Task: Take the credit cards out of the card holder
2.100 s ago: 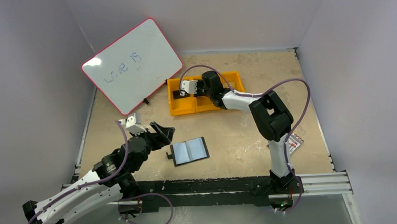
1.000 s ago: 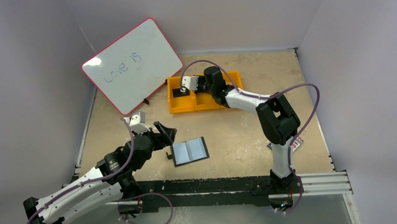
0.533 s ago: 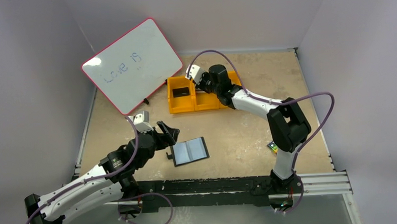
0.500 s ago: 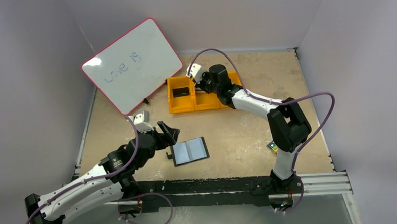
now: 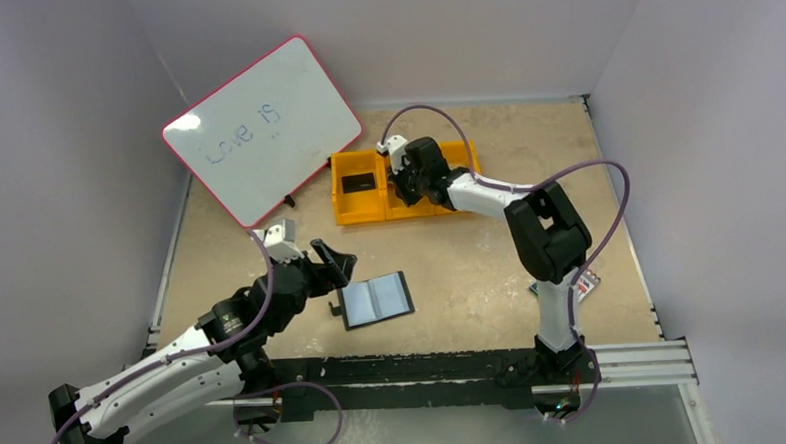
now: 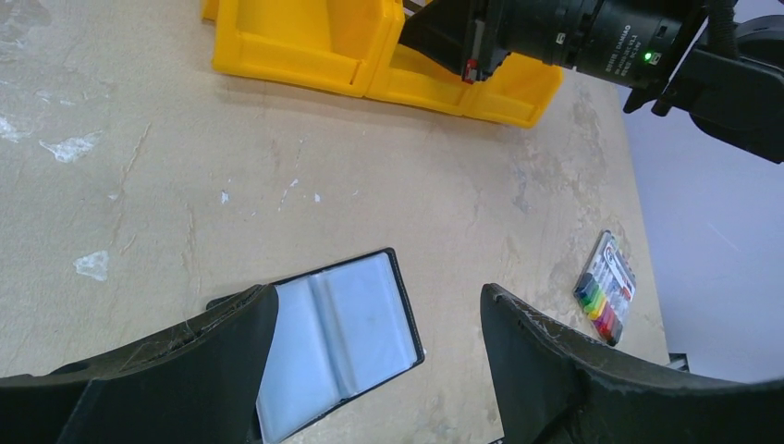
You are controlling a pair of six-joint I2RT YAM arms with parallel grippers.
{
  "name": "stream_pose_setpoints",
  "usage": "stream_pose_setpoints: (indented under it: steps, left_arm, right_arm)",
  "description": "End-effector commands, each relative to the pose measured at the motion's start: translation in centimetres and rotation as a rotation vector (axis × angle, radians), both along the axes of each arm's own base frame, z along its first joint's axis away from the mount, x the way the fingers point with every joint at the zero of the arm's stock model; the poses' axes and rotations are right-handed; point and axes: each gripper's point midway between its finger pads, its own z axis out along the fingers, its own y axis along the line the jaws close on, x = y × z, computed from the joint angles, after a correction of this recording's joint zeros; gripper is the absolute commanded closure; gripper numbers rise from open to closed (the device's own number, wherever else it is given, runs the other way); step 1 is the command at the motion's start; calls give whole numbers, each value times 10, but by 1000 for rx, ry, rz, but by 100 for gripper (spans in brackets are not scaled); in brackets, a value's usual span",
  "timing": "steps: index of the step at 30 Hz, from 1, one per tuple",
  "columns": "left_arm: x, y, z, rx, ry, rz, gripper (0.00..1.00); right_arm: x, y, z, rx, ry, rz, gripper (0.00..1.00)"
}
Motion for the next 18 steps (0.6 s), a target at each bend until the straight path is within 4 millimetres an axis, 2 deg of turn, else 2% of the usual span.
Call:
stream_pose_setpoints:
  steps: [1,7,13,18]
  left_arm:
    - [4,-2,26,-71,-43,19,20]
    - [4,-1,27,-70,-46,21,20]
    - [4,0,27,-70,-46,24,20]
    - [4,1,27,-67,-48,28,20]
  right_arm:
    - [5,4,14,47,16,-48,100]
    - [21,-6,1,4,15,-132,100]
    - [40,-10,2,-22,-30,-184,100]
    - [46,-10,-2,-37,-32,-191,100]
